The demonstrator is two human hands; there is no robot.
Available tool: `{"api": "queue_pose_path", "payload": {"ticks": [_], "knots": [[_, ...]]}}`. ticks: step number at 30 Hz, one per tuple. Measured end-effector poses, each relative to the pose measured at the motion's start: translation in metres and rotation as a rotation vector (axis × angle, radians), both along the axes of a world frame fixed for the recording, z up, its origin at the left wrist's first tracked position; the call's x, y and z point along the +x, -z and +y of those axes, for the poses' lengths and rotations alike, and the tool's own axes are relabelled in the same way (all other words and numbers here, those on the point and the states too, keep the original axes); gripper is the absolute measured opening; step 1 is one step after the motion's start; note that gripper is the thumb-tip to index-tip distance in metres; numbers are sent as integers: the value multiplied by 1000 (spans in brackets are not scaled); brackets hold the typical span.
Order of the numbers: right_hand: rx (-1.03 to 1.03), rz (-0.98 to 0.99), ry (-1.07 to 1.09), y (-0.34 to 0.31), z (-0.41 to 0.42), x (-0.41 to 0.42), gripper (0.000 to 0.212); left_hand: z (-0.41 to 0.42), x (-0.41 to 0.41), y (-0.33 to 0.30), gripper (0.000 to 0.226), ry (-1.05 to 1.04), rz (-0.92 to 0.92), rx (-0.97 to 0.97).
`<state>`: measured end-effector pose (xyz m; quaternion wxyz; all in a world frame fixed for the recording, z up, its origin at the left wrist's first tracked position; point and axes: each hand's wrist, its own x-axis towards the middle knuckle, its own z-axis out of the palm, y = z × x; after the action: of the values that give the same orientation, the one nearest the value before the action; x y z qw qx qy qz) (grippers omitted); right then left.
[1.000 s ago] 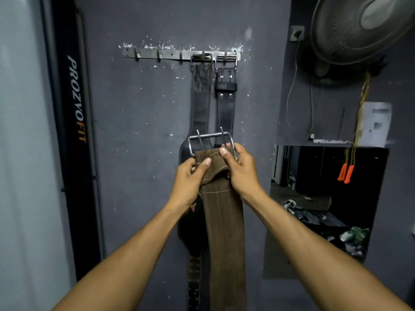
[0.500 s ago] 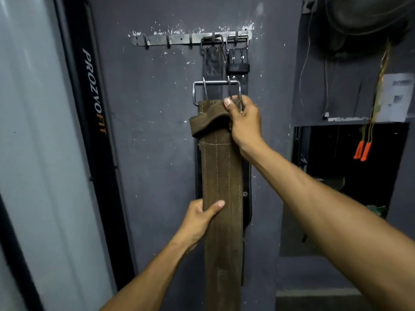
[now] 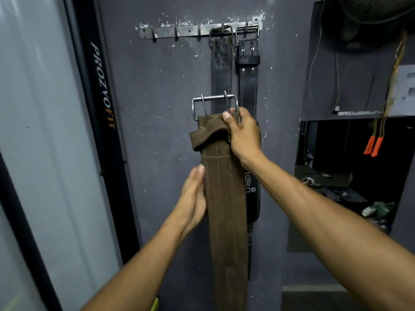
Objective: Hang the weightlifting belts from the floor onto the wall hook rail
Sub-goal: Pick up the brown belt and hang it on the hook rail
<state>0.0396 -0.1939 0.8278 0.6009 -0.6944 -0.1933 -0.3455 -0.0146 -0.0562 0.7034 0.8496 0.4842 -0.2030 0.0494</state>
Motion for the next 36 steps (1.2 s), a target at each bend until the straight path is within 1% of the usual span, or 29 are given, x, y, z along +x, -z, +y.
{"api": "queue_pose_path", "payload": {"ticks": [1, 2, 3, 5, 6, 7, 9, 10, 11, 13, 15, 17, 19, 21, 23, 25, 27, 28, 31, 32, 34, 36], "knots": [[-17, -3, -10, 6, 1, 2, 21, 2, 5, -29, 60, -50, -29, -41], [-37, -1, -27, 13, 3, 2, 20, 2, 8, -54, 57, -115, -38, -41], [-59, 5, -39, 20, 6, 2, 18, 2, 12, -73, 50, -192, -28, 2], [-74, 42, -52, 32, 8, 6, 15, -3, 18, -88, 35, -315, 10, 87], [-46, 76, -81, 36, 6, 7, 19, -5, 19, -88, 30, -350, 20, 96], [9, 122, -143, 39, 3, 5, 29, -8, 20, -87, 26, -361, 15, 91], [136, 198, -343, 51, -11, -1, 51, -10, 22, -90, 22, -353, -10, 57], [142, 220, -421, 63, -17, -4, 54, -9, 23, -96, 22, -345, -18, 39], [90, 246, -459, 77, -21, -6, 50, -7, 25, -103, 22, -339, -27, 23], [-30, 309, -496, 103, -21, -10, 34, -7, 28, -115, 22, -345, -55, 13], [26, 307, -481, 114, -17, -10, 19, -9, 30, -123, 21, -348, -77, 34], [91, 304, -504, 116, -17, -9, 13, -8, 32, -127, 21, -350, -96, 46], [42, 355, -574, 129, -20, -9, 15, -6, 33, -132, 21, -359, -120, 52], [-34, 441, -592, 154, -19, -10, 16, -3, 33, -141, 21, -379, -143, 60], [28, 473, -580, 169, -17, -13, 14, -1, 32, -147, 19, -384, -150, 67], [89, 499, -598, 178, -15, -15, 23, -2, 31, -152, 19, -387, -160, 79], [45, 549, -627, 196, -13, -17, 35, 1, 32, -157, 20, -406, -177, 76], [24, 586, -623, 209, -13, -18, 37, 4, 33, -161, 20, -420, -186, 67], [49, 670, -588, 238, -11, -21, 27, 11, 33, -166, 21, -457, -193, 59], [22, 672, -589, 237, -12, -18, 24, 11, 34, -165, 21, -463, -191, 67], [-13, 658, -648, 222, -17, -11, 30, 8, 37, -159, 21, -458, -180, 71], [88, 618, -780, 190, -25, -1, 39, 6, 41, -153, 21, -465, -159, 54]]}}
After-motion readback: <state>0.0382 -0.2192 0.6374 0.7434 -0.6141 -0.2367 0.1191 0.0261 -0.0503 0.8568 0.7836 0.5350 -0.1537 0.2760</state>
